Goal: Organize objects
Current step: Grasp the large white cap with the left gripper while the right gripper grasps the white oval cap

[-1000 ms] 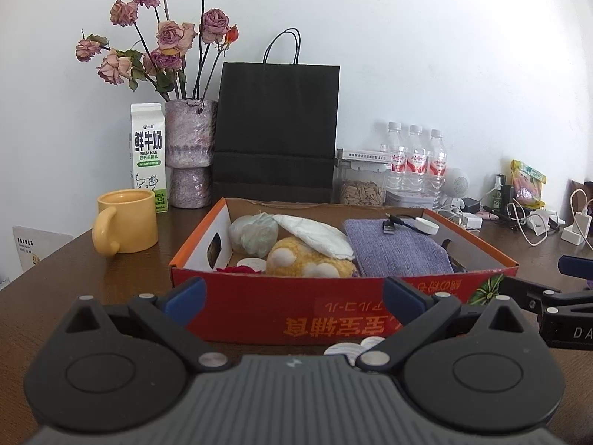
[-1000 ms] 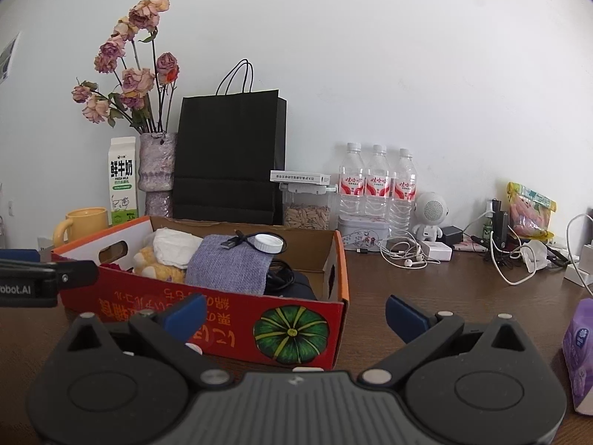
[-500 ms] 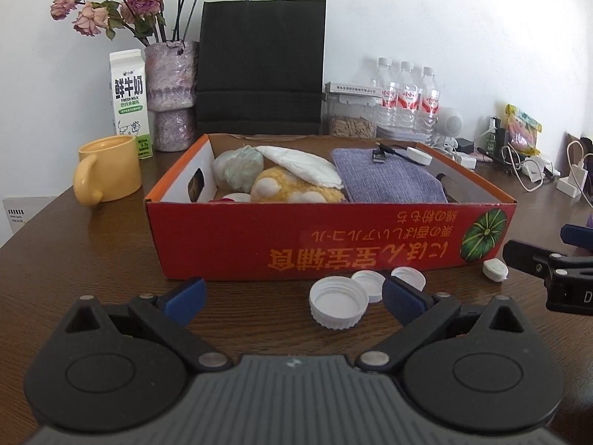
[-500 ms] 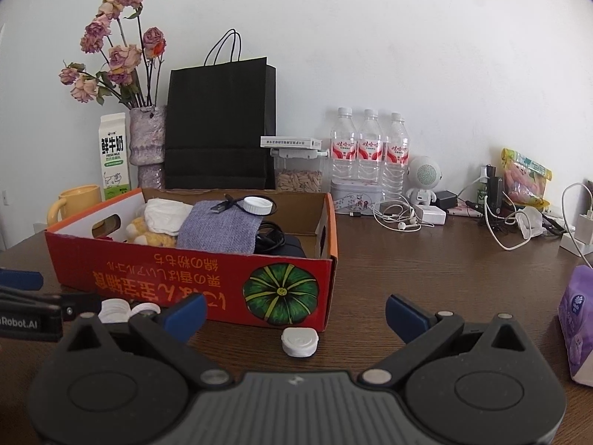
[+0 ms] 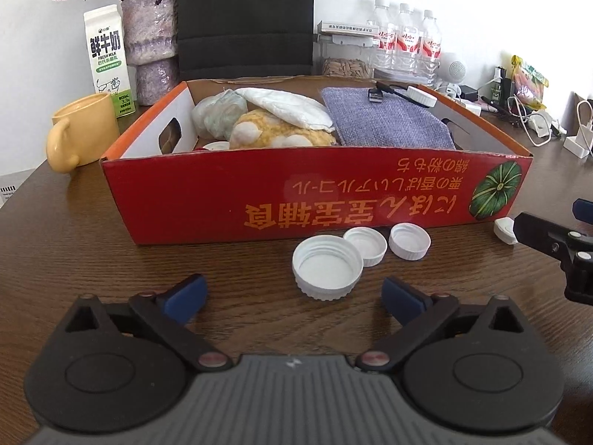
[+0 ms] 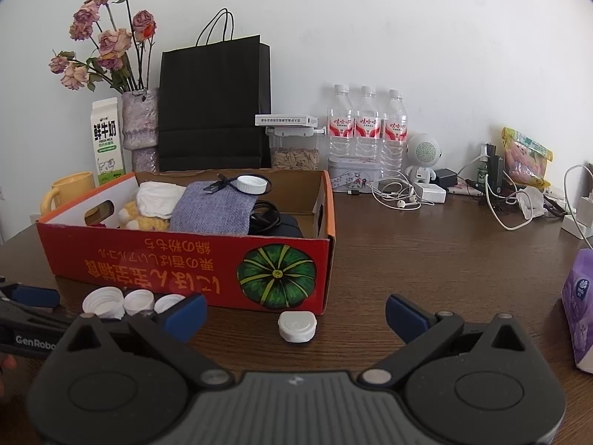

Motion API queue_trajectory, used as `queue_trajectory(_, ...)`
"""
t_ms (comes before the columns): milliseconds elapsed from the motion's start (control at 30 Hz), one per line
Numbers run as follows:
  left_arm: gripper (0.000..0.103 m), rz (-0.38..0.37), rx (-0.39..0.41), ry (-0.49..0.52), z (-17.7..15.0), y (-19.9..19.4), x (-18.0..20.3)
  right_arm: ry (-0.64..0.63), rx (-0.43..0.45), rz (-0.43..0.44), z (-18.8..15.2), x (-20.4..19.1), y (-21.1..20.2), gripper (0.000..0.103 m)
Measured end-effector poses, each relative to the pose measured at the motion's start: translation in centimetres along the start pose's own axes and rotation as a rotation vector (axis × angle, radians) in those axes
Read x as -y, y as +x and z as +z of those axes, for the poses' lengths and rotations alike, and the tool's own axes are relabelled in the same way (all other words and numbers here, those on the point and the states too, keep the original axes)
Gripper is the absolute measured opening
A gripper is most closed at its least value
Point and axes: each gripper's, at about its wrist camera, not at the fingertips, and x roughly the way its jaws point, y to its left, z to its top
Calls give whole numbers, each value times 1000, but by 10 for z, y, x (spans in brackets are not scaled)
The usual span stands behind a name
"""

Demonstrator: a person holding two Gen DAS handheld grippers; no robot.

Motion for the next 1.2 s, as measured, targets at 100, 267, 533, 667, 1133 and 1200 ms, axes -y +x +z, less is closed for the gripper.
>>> queue_trajectory(100,103,14,-1,-13,0,1,-2,6,-14,2,0,0,2,103)
queue_trajectory(267,103,26,-1,-22,3,3,-7,21,-73,10,0,3,11,103)
queue_trajectory(533,103,2,-2,-2,7,9,-13,72,-225,17,-4,11,38,103)
queue_trajectory(667,103,-3,-2,4,9,10,-14,31,-246,-16,-4,9,46,103)
queue_trajectory(1133,92,3,14,0,12,13,-19,9,-247,22,4,10,59,103)
queue_trajectory(1200,80,14,28,-4,12,10,-19,10,-247,21,5,10,60,103)
